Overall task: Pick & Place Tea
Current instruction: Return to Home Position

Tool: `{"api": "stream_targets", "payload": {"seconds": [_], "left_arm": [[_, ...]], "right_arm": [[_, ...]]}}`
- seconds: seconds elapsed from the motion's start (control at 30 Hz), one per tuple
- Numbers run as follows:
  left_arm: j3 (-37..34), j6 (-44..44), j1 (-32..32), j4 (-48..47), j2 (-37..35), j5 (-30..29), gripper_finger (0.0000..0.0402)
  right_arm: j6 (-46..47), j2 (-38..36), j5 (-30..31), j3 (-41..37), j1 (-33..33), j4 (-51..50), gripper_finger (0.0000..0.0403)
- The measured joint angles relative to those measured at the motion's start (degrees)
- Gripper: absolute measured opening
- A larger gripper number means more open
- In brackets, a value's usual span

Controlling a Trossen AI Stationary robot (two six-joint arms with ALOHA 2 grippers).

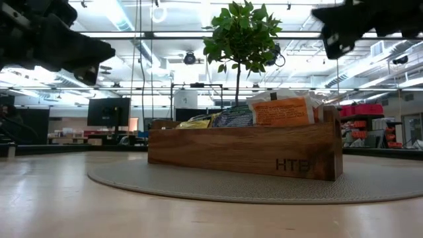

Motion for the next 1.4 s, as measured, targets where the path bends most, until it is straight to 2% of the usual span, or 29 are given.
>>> {"api": "stream_targets", "payload": {"seconds": [0.1, 0.3, 0.53, 0.73, 0.93, 1.07, 1.23, 1.4], "left_arm": [[-0.3, -1.4, -0.8, -4.1, -2.5, 0.1, 0.0058], [-0.4, -3.6, -0.7, -13.0, -6.9, -0.8, 0.0058], [-0.4, -1.5, -0.6, -16.8, -12.8, -0.8, 0.0058], [-0.4, -1.5, -0.3, -23.9, -20.9, -1.4, 0.0058], [-0.3, 1.5, -0.3, -29.5, -30.5, -1.4, 0.0057], [-0.3, 2.4, -0.3, -33.7, -36.2, -0.1, 0.0058], [-0.3, 3.8, -0.3, -39.2, -42.5, -0.1, 0.0058], [-0.3, 4.3, -0.3, -46.3, -48.9, -0.9, 0.0058]], "right_arm": [[-1.1, -1.1, -5.1, -2.8, -1.7, 4.7, 0.0162], [0.9, -1.3, -5.8, -13.2, -3.6, 19.6, 0.0162], [1.3, -1.6, -7.0, -18.5, -6.2, 22.5, 0.0162], [1.5, -5.4, -9.9, -18.4, -8.1, 16.8, 0.0162], [-1.0, -13.1, -18.9, -18.4, -10.9, 12.1, 0.0162], [-1.4, -18.7, -19.9, -18.4, -13.4, 5.6, 0.0162], [-2.1, -26.4, -24.7, -18.4, -16.4, -1.9, 0.0162], [-2.3, -34.6, -24.7, -18.4, -18.6, -12.2, 0.0162]]}}
